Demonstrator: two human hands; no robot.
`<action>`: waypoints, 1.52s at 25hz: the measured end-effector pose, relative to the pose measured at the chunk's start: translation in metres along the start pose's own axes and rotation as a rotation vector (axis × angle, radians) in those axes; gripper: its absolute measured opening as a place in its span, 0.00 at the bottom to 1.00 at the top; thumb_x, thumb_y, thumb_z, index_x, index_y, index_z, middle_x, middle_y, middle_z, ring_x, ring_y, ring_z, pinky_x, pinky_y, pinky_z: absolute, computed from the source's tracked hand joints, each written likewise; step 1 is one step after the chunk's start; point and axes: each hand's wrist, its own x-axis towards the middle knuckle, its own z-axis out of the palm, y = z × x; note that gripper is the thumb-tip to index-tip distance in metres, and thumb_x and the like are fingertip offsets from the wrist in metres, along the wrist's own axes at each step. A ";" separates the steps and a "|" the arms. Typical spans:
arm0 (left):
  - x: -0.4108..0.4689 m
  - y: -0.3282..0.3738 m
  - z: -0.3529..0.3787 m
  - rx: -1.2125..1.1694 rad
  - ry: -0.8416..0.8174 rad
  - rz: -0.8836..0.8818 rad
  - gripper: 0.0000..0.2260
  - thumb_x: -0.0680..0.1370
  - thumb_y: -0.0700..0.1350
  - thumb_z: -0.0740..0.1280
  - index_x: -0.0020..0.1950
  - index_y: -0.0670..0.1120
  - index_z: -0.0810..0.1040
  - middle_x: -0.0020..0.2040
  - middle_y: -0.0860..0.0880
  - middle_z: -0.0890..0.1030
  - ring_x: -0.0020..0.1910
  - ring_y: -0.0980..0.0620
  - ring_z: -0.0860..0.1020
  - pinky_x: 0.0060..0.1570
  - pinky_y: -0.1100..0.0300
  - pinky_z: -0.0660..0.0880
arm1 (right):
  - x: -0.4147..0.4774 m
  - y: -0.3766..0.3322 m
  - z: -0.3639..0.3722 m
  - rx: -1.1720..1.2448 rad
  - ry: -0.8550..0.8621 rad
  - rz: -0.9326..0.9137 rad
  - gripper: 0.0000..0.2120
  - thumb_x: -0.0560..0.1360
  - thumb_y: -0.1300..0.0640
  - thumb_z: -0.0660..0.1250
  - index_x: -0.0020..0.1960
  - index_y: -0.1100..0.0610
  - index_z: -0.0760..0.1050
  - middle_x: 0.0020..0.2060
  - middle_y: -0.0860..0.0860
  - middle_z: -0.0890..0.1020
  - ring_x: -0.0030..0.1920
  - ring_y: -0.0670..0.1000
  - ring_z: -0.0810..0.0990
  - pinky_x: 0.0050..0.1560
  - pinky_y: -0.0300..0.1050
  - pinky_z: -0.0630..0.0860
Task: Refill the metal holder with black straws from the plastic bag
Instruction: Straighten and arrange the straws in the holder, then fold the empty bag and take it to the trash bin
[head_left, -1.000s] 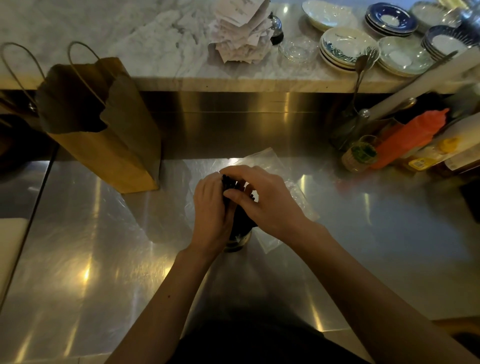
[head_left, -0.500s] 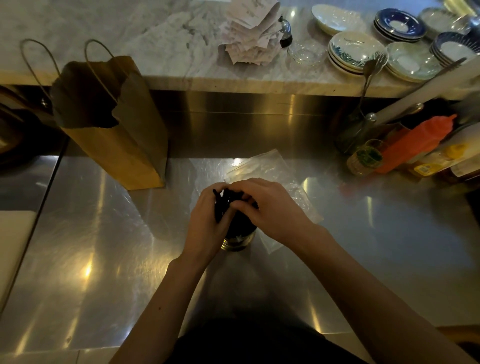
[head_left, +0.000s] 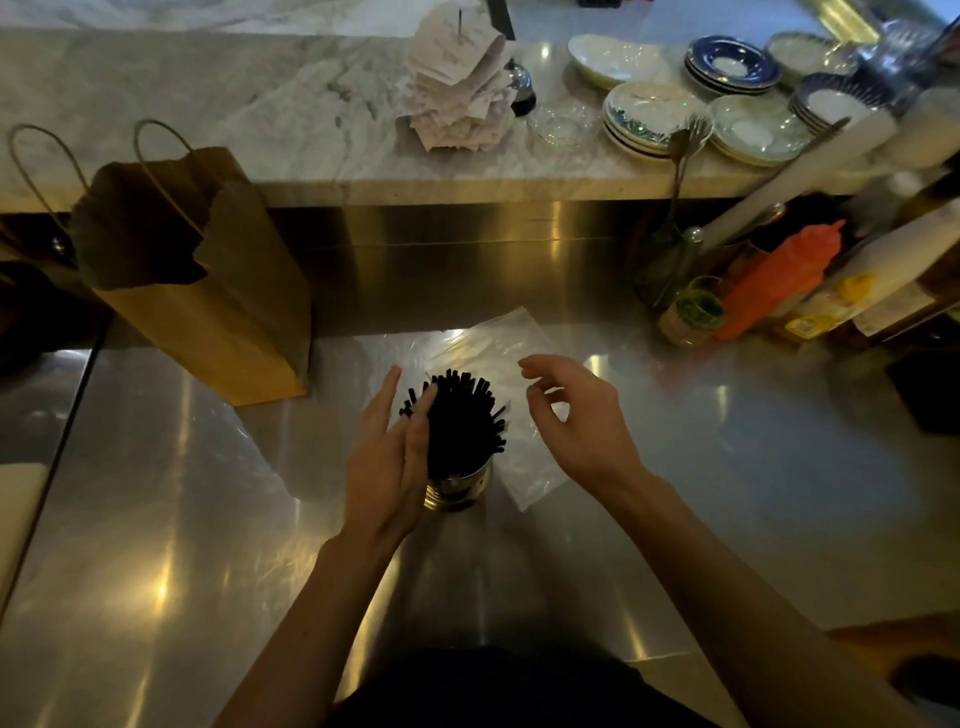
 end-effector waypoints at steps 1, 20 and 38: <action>0.001 -0.002 0.002 0.015 -0.013 -0.007 0.29 0.79 0.67 0.44 0.75 0.57 0.63 0.79 0.50 0.60 0.77 0.52 0.59 0.73 0.43 0.62 | -0.004 0.004 -0.001 0.007 -0.008 0.009 0.13 0.78 0.64 0.64 0.61 0.56 0.77 0.54 0.49 0.82 0.49 0.45 0.80 0.51 0.33 0.76; -0.026 0.037 0.009 0.036 0.244 -0.012 0.19 0.83 0.45 0.60 0.74 0.50 0.65 0.71 0.49 0.70 0.70 0.54 0.68 0.68 0.68 0.63 | 0.048 0.172 0.018 -0.371 -0.385 0.568 0.34 0.75 0.47 0.68 0.72 0.61 0.59 0.66 0.62 0.68 0.66 0.64 0.69 0.65 0.58 0.70; -0.075 0.065 0.038 -0.311 0.316 -0.162 0.10 0.78 0.36 0.64 0.54 0.47 0.79 0.50 0.51 0.82 0.51 0.53 0.80 0.48 0.69 0.75 | -0.025 0.078 -0.082 0.587 -0.144 0.397 0.04 0.81 0.60 0.62 0.54 0.59 0.73 0.50 0.57 0.83 0.45 0.55 0.86 0.43 0.47 0.83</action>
